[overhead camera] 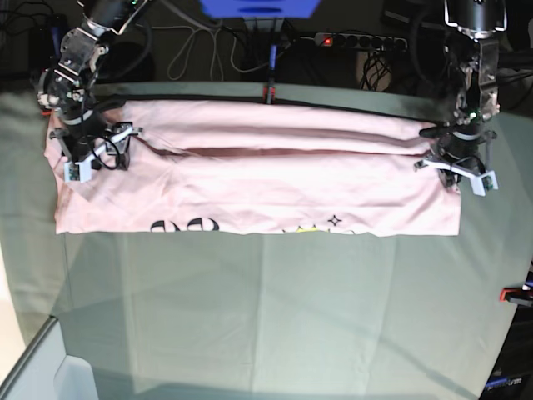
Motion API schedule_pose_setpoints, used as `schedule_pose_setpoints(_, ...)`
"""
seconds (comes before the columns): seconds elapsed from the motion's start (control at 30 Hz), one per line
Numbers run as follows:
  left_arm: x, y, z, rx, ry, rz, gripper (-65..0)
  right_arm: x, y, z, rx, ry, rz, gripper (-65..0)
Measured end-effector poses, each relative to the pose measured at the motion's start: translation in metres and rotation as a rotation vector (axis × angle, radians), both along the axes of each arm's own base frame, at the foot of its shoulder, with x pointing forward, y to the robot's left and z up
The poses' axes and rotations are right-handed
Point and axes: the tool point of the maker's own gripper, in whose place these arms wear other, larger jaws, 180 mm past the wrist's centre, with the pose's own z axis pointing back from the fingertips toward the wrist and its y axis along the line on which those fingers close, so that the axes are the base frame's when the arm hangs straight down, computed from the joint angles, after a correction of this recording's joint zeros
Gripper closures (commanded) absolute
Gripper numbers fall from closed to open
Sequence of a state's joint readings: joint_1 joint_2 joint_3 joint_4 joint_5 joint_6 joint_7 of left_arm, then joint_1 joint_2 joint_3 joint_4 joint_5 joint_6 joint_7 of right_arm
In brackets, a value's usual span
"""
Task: Layout the t-shirt on the table in an organized manner, then fold the t-shirt properly
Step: 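Grasp the strip end near the left gripper with the left gripper, then carry the held end with the left gripper toward the right gripper, folding in half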
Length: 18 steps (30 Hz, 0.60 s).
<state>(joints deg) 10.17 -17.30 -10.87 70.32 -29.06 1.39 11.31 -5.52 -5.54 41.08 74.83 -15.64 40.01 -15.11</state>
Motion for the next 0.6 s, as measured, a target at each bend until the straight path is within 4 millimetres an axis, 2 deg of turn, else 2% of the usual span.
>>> schedule_pose_setpoints(0.13,0.006,-0.023,0.031,-0.018,-0.088,-0.048,0.0,0.000,0.000,0.000,0.000,0.000,0.000,-35.5)
schedule_pose_setpoints(0.2,0.007,-0.045,0.040,-0.030,-0.122,-0.080,0.0,0.001,0.000,0.000,0.000,0.000,0.000,-35.5)
schedule_pose_setpoints(0.37,0.003,-0.130,0.038,-0.126,-0.115,-0.261,0.0,0.000,0.000,0.000,0.002,-0.001,0.000,-35.5)
schedule_pose_setpoints(0.47,-0.007,-0.180,0.032,-0.166,-0.095,-0.381,0.0,0.001,0.000,0.000,0.003,-0.003,-0.001,-35.5)
schedule_pose_setpoints(0.6,-0.012,-0.233,0.030,-0.205,-0.077,-0.516,0.0,0.001,0.000,0.000,0.001,-0.001,0.000,-35.5)
